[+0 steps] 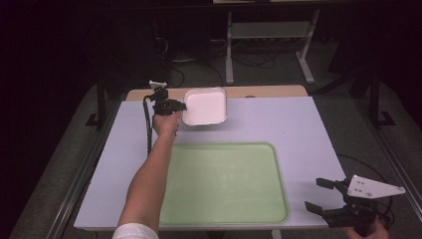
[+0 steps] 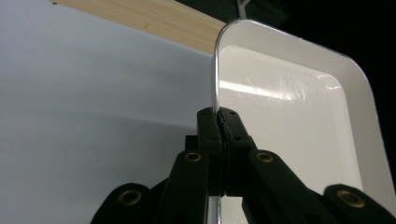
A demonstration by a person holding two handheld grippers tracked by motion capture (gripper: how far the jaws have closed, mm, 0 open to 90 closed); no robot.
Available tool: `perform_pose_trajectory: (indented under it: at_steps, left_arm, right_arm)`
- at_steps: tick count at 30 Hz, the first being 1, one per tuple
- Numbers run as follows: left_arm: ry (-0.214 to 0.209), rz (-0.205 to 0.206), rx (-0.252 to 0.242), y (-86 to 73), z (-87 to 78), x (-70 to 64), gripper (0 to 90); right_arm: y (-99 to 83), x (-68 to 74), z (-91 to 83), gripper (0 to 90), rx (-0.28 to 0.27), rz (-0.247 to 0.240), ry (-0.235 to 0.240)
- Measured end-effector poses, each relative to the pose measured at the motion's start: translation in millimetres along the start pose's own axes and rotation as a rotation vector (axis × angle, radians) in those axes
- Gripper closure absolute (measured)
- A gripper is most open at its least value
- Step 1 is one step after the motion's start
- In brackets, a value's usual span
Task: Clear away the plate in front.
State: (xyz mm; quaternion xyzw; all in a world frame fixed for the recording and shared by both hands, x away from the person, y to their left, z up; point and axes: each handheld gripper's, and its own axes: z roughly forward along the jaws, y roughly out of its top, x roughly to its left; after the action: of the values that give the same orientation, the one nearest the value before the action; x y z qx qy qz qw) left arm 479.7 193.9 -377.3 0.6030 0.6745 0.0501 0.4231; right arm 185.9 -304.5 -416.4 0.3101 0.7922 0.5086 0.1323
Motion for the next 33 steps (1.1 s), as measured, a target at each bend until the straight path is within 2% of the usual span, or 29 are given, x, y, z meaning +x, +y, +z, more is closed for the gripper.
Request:
perform_pose_trajectory:
  at_steps: [11,23,27,33]
  left_arm:
    - [-0.037,0.005,-0.001,-8.2,-16.4,-0.1,88.8]
    - [-0.081,0.015,-0.001,-24.6,-40.6,0.1,88.8]
    - [-0.081,0.021,-0.002,-31.3,-48.7,1.7,88.8]
    - [-0.072,-0.003,-0.006,-45.3,-56.6,6.3,88.8]
  right_arm:
    - [1.3,1.2,2.0,14.6,0.005,-0.004,0.000]
    - [3.0,2.9,5.3,14.6,0.011,-0.007,0.003]
    - [3.8,3.5,6.3,14.6,0.013,-0.012,0.004]
    - [3.6,3.5,5.2,14.7,0.007,-0.008,0.002]
